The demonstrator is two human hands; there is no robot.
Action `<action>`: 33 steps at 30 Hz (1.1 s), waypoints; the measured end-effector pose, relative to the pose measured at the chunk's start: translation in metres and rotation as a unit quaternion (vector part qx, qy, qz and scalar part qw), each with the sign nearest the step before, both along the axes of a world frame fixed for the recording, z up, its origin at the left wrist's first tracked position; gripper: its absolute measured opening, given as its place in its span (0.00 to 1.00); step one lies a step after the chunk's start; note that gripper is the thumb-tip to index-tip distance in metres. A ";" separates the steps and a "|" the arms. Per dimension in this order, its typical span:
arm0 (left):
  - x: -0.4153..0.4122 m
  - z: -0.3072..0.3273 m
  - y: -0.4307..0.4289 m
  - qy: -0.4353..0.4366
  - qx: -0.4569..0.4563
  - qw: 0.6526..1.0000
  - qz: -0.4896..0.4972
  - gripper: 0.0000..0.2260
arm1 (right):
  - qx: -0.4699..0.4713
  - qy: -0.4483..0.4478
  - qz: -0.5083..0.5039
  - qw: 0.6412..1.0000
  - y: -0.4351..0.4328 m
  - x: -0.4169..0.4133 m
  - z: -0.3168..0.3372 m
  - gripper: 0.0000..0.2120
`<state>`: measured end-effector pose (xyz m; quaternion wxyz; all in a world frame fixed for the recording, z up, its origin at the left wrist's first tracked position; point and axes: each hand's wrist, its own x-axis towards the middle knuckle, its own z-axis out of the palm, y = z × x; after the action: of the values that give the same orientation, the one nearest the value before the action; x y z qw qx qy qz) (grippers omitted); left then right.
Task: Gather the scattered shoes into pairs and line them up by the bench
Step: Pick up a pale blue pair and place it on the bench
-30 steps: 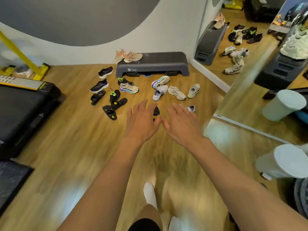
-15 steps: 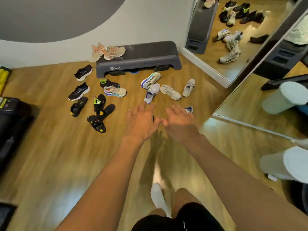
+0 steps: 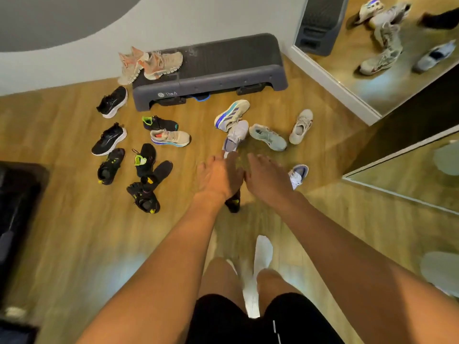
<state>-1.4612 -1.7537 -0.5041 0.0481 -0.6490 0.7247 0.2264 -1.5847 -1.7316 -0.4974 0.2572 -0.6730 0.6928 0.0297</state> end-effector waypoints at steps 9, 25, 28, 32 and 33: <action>0.017 -0.131 -0.152 0.033 0.079 0.996 0.000 0.20 | 0.054 -0.113 -0.147 0.981 -0.144 0.024 -0.142 0.24; -0.001 -0.575 -0.283 0.093 0.082 0.990 0.069 0.23 | 0.083 -0.191 -0.295 0.932 -0.290 0.027 -0.582 0.18; -0.006 -0.627 -0.304 0.098 0.064 0.986 0.118 0.25 | 0.067 -0.200 -0.301 0.930 -0.314 0.029 -0.633 0.17; 0.000 -0.664 -0.332 0.085 0.019 0.991 0.101 0.25 | 0.079 -0.229 -0.334 0.911 -0.342 0.036 -0.672 0.18; 0.003 -0.667 -0.336 0.086 -0.011 0.992 0.088 0.24 | 0.084 -0.237 -0.339 0.906 -0.345 0.037 -0.677 0.18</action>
<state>-1.4585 -2.0897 -1.1714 -0.0413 -0.6887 0.6689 0.2768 -1.5477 -2.0770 -1.1741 0.4644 -0.3605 0.7927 -0.1614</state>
